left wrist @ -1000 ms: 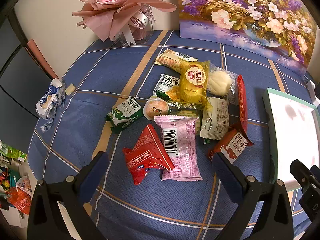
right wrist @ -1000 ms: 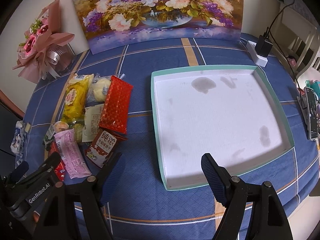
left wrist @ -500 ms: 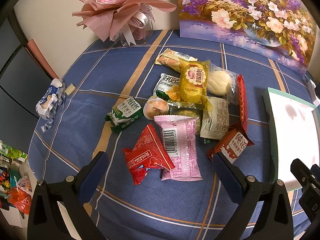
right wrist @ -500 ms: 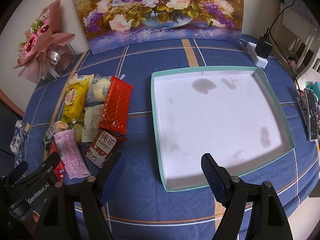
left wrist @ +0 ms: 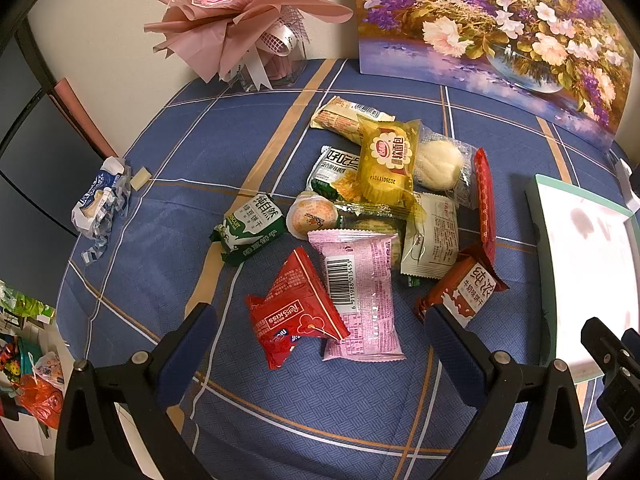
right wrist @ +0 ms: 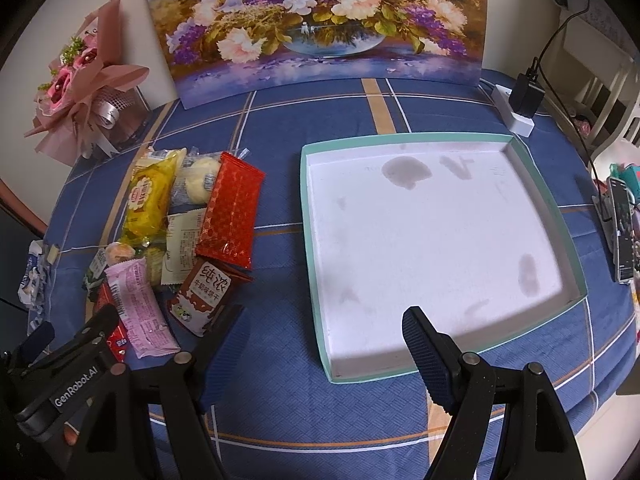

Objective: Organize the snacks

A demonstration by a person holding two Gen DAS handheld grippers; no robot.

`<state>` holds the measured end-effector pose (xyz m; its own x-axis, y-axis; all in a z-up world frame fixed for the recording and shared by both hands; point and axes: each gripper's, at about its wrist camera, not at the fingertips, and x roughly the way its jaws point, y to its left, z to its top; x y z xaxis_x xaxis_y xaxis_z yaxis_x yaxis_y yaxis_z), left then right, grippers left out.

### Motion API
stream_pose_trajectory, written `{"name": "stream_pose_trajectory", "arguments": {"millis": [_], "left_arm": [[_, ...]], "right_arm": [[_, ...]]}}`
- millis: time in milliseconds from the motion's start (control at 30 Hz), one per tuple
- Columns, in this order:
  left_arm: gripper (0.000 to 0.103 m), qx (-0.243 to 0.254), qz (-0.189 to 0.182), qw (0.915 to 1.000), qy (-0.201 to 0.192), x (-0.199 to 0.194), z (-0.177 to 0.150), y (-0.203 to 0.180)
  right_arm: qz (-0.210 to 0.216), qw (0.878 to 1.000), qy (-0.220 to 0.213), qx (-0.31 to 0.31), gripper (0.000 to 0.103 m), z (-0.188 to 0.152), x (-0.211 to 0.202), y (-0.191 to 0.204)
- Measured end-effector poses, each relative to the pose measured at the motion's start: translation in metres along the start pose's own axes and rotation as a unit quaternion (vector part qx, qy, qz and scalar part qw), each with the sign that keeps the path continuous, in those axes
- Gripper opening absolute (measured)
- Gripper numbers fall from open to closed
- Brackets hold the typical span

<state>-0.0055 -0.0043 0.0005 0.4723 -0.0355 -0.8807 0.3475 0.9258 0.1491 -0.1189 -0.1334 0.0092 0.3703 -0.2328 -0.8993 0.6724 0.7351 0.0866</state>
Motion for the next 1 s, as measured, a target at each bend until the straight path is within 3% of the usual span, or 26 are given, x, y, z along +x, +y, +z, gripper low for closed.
{"name": "stream_pose_trajectory", "arguments": {"millis": [433, 600, 800, 1000], "left_arm": [[0.103, -0.002, -0.003, 1.0000, 0.003, 0.002, -0.001, 0.001], [0.103, -0.054, -0.023, 0.9982, 0.009, 0.007, 0.006, 0.028], [0.103, -0.102, -0.038, 0.9933, 0.040, 0.029, 0.007, 0.061], [0.103, -0.125, -0.079, 0.9875, 0.055, 0.044, 0.012, 0.070]], "right_arm": [[-0.005, 1.000, 0.006, -0.008, 0.081, -0.001, 0.003, 0.003], [-0.003, 1.000, 0.011, -0.014, 0.081, 0.000, 0.007, 0.009], [0.042, 0.998, 0.029, -0.033, 0.081, 0.002, 0.022, 0.037], [0.073, 0.995, 0.055, -0.046, 0.081, 0.002, 0.043, 0.070]]}}
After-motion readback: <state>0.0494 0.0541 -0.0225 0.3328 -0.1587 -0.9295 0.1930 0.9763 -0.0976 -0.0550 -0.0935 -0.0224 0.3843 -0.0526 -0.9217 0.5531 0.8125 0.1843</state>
